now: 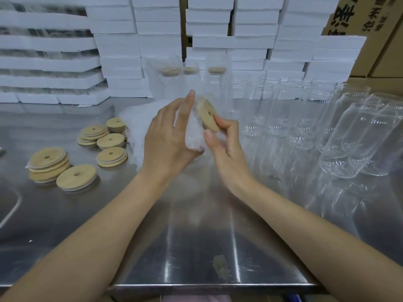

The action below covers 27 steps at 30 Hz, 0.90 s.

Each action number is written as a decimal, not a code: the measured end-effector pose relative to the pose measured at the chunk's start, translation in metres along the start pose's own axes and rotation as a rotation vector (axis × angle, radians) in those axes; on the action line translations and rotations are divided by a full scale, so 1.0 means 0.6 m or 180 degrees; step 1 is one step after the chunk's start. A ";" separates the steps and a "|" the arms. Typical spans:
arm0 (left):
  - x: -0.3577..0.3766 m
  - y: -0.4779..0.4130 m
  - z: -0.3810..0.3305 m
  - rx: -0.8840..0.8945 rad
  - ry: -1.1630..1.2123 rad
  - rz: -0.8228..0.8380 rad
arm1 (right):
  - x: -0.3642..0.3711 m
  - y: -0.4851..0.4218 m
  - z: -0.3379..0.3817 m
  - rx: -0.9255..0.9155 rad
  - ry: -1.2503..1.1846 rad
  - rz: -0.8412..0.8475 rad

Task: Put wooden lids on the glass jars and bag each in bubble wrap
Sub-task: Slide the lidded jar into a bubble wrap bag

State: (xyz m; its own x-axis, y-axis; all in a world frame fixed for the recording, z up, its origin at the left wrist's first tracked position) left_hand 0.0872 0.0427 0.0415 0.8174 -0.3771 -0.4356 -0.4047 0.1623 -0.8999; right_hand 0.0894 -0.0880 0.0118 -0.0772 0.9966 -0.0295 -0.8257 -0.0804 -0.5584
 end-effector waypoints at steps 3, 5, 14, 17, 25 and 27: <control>-0.013 -0.006 0.012 -0.0659 0.0736 0.0025 | -0.023 -0.018 0.039 -0.0802 0.0468 -0.0271; -0.022 -0.009 0.017 -0.1187 0.1590 -0.0064 | -0.048 -0.031 0.047 -0.0925 0.0194 -0.0553; 0.016 -0.010 -0.002 -0.1838 0.4190 0.0896 | -0.031 -0.030 -0.031 0.0658 -0.0339 0.0782; 0.030 0.005 0.001 -0.2126 0.4226 0.1161 | -0.027 -0.026 -0.031 0.0586 -0.0625 0.0844; 0.032 -0.006 0.027 -0.2533 0.4280 0.0472 | -0.046 -0.035 -0.036 0.0359 -0.0540 0.0723; 0.028 -0.010 0.031 -0.2533 0.4428 0.0365 | -0.052 -0.044 -0.040 0.0436 -0.0652 0.0749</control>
State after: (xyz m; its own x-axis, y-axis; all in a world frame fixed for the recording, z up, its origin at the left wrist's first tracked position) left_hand 0.1111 0.0520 0.0391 -0.0405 -0.9652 0.2584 -0.8978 -0.0784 -0.4334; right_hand 0.1266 -0.1166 0.0076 -0.3736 0.9271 0.0305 -0.8382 -0.3233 -0.4392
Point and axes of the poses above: each hand's wrist, its own y-axis away from the middle knuckle, its own x-axis out of the palm, z = x × y, the point moved 5 cm from there along -y, towards the middle knuckle, and after that the axes turned 7 degrees about -y, right-handed, at the moved point
